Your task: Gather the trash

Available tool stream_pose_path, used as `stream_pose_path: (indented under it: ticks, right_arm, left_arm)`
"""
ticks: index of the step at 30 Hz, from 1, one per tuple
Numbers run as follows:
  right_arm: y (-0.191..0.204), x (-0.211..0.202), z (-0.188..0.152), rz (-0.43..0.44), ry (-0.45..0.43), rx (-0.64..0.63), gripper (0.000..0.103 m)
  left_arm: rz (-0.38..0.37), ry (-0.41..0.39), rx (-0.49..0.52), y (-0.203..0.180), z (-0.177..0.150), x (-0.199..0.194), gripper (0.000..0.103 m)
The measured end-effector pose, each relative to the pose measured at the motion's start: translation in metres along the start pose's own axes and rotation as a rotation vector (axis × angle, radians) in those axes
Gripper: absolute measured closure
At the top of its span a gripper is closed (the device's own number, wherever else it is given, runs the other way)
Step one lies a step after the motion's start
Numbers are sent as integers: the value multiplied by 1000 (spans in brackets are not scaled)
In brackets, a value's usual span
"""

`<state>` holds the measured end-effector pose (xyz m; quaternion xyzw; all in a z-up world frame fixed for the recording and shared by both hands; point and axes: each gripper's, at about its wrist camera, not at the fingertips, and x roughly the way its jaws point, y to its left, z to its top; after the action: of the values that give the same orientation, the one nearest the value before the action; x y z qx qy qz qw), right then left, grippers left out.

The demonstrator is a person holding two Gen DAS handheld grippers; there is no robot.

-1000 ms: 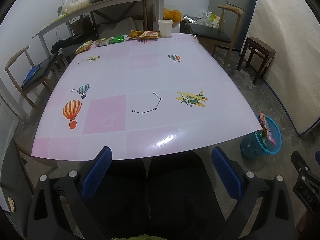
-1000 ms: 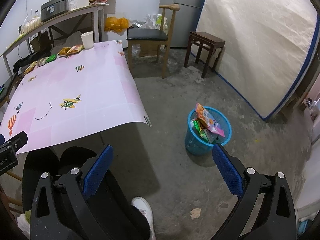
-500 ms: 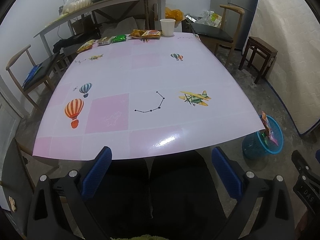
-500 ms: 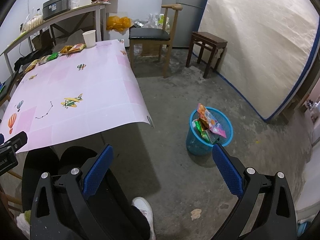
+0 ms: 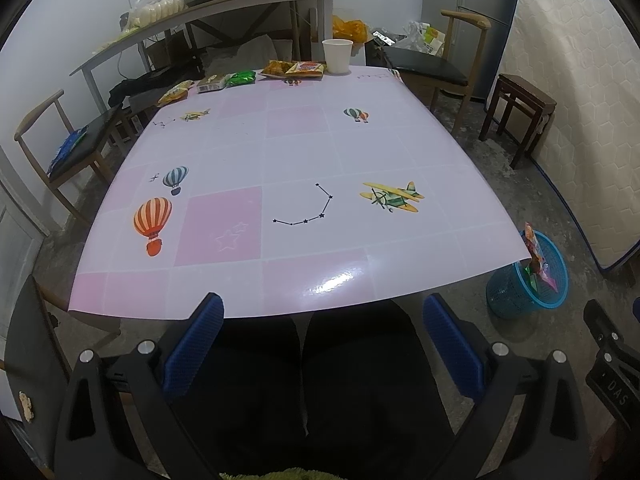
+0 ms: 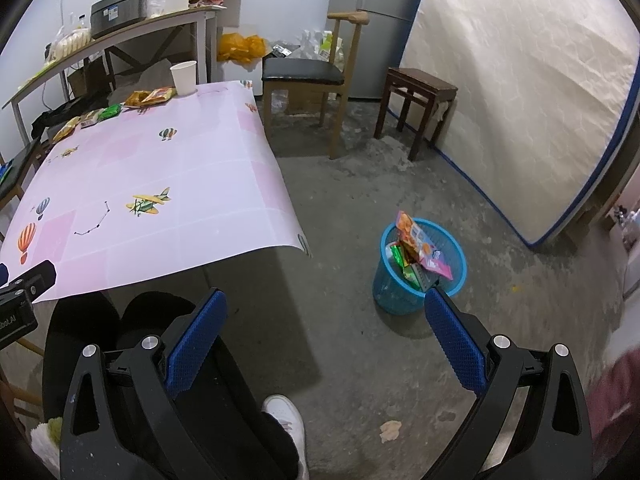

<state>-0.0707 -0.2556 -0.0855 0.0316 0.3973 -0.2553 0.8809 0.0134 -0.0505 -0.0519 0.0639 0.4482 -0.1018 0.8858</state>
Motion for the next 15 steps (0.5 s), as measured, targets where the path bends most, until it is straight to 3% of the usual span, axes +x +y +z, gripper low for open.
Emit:
stream_pose_path:
  ticks: [15]
  right_arm:
    - [2, -3, 1, 5, -6, -9, 8]
  left_arm:
    - [6, -1, -10, 4, -2, -5, 5]
